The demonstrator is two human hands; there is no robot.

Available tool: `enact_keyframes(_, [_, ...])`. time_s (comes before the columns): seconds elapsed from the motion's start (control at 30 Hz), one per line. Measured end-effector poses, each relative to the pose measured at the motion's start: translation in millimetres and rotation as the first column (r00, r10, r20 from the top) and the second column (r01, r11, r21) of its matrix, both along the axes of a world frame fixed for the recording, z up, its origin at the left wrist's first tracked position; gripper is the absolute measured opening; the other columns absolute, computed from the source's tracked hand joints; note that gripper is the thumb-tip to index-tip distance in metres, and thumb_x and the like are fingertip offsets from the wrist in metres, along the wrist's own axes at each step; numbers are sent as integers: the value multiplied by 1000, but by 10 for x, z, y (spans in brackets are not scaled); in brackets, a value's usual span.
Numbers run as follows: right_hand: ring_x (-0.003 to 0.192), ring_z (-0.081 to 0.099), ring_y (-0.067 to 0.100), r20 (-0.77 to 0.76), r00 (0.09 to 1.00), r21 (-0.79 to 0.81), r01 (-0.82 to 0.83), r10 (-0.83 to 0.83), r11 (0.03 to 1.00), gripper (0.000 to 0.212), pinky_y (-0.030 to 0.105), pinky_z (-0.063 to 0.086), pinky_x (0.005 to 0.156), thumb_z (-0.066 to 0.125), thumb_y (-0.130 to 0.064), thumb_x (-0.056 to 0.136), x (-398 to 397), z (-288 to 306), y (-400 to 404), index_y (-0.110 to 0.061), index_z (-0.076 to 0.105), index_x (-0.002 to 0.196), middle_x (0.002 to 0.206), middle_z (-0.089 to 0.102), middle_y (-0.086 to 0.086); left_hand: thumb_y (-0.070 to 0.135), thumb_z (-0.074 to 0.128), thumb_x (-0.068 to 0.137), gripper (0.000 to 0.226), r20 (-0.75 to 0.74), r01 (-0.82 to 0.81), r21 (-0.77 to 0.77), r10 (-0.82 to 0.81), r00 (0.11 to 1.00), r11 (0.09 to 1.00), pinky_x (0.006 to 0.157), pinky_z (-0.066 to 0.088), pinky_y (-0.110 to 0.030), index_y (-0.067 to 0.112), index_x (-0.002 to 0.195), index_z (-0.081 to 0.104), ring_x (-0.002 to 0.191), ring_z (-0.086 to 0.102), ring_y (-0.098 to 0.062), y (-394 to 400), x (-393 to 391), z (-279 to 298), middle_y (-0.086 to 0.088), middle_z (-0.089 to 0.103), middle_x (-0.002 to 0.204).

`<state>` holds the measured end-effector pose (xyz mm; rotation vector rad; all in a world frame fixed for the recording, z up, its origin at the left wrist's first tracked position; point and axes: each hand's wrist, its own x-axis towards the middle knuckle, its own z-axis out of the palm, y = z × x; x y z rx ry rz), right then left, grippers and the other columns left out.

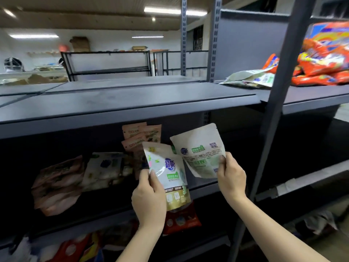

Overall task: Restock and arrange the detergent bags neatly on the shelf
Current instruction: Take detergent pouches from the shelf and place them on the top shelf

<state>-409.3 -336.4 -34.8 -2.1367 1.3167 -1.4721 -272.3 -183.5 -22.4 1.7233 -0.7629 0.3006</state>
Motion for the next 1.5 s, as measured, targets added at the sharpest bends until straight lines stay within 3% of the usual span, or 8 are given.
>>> enact_keyframes(0.33, [48, 51, 25, 214, 971, -233, 159, -109, 959, 49, 28, 38, 47, 26, -46, 99, -1520, 305, -505, -9, 53, 84, 62, 48, -8, 40, 28, 93, 29, 117, 197, -211, -175, 977, 957, 42, 34, -13, 17, 78, 37, 54, 52, -7, -615, -1364, 239, 10, 45, 53])
enact_keyframes(0.47, [47, 52, 24, 220, 968, -313, 185, -118, 932, 52, 24, 34, 48, 24, -46, 101, -2142, 496, -727, -7, 54, 84, 65, 47, -9, 40, 29, 94, 28, 137, 201, -245, -172, 976, 948, 43, 35, -21, 19, 79, 39, 59, 53, -14, -907, -1918, 363, 8, 47, 54])
enact_keyframes(0.63, [51, 45, 13, 232, 968, -364, 182, -101, 914, 44, 15, 29, 45, 29, -39, 101, -2810, 768, -1010, -6, 54, 86, 69, 49, -9, 31, 32, 96, 24, 210, 172, -290, -112, 971, 941, 41, 36, -32, 15, 82, 43, 43, 48, -20, -1273, -2530, 604, 4, 47, 53])
enact_keyframes(0.87, [63, 51, 14, 238, 967, -303, 166, -94, 938, 31, 14, 32, 51, 37, -26, 98, -3290, 1222, -1326, -6, 61, 99, 77, 58, -6, 30, 35, 96, 34, 303, 149, -346, -40, 952, 926, 43, 41, -37, 5, 77, 49, 47, 53, -37, -1838, -2993, 1292, -10, 54, 52])
enact_keyframes(0.97, [70, 55, 18, 311, 947, -219, 153, -80, 964, 26, 24, 36, 53, 40, -23, 102, -3335, 1429, -1479, -6, 60, 101, 82, 60, -5, 24, 40, 97, 30, 338, 121, -354, 6, 941, 927, 48, 37, -34, 3, 79, 53, 52, 55, -39, -2117, -3065, 1582, -13, 57, 55])
enact_keyframes(1.07, [78, 55, 15, 373, 927, -170, 122, -51, 978, 25, 14, 37, 55, 39, -22, 102, -3376, 1617, -1659, -7, 60, 104, 91, 61, -4, 22, 44, 98, 26, 292, 48, -374, 69, 954, 926, 57, 29, -33, 6, 86, 60, 67, 58, -42, -2406, -3089, 1867, -16, 66, 70])
enact_keyframes(1.2, [81, 54, 15, 395, 919, -146, 76, -13, 986, 24, 22, 36, 63, 39, -19, 101, -3420, 1812, -1961, -10, 60, 108, 94, 62, -3, 25, 42, 99, 26, 212, -40, -387, 131, 968, 921, 60, 28, -32, 10, 94, 62, 82, 58, -41, -2852, -3072, 2180, -14, 69, 87])
enact_keyframes(1.5, [84, 53, 18, 410, 909, -96, -39, 75, 995, 22, 26, 38, 68, 39, -18, 101, -3200, 2029, -2940, -14, 61, 106, 91, 59, -4, 25, 26, 102, 29, 132, -248, -317, 302, 944, 915, 62, 27, -32, 11, 105, 52, 85, 59, -40, -3954, -2805, 2639, -15, 68, 96])
